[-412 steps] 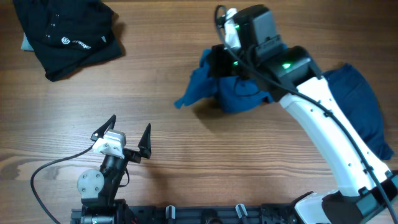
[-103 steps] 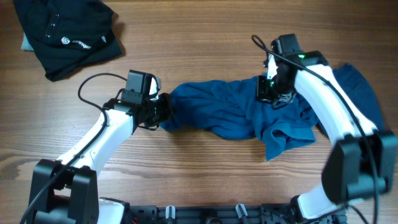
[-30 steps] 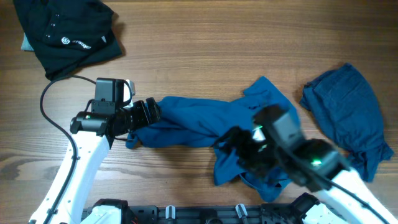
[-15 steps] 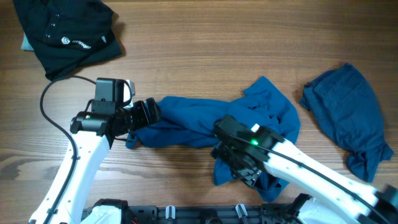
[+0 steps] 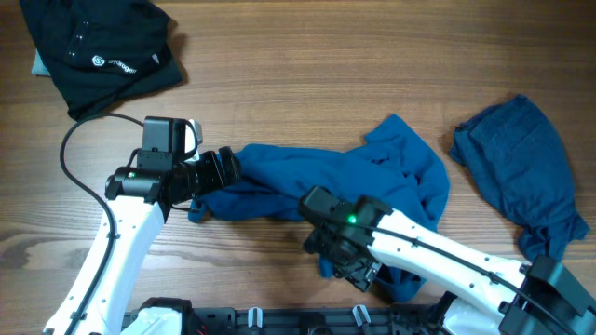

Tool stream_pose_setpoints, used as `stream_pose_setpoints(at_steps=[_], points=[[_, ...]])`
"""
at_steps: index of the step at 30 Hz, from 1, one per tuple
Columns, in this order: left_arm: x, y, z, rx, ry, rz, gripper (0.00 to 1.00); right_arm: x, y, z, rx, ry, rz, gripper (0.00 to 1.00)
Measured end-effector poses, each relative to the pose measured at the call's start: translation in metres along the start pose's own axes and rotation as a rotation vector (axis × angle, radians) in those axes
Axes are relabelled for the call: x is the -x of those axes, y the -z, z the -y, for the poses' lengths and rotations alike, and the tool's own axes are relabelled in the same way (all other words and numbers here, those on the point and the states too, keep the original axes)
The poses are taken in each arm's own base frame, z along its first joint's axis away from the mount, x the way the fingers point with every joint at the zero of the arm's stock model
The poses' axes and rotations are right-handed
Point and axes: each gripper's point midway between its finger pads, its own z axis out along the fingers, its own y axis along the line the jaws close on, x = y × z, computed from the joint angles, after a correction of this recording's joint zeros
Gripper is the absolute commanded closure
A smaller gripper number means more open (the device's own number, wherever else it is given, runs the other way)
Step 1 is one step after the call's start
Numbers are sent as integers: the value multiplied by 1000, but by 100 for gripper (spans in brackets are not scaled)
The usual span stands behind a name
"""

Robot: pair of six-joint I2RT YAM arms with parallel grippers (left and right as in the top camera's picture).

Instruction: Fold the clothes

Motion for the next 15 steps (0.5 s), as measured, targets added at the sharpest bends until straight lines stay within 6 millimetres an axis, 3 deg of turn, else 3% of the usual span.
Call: stream_pose_setpoints(at_steps=[4, 8, 11, 15], points=[[0, 0, 0, 0, 0, 0, 0, -5, -16, -2, 33, 8, 1, 2], [-2, 0, -1, 3, 2, -6, 0, 2, -28, 2, 48, -14, 32, 0], [-2, 0, -1, 3, 2, -7, 0, 8, -31, 4, 43, -14, 64, 0], [-2, 0, -1, 3, 2, -7, 0, 14, -29, -10, 101, -5, 101, 1]])
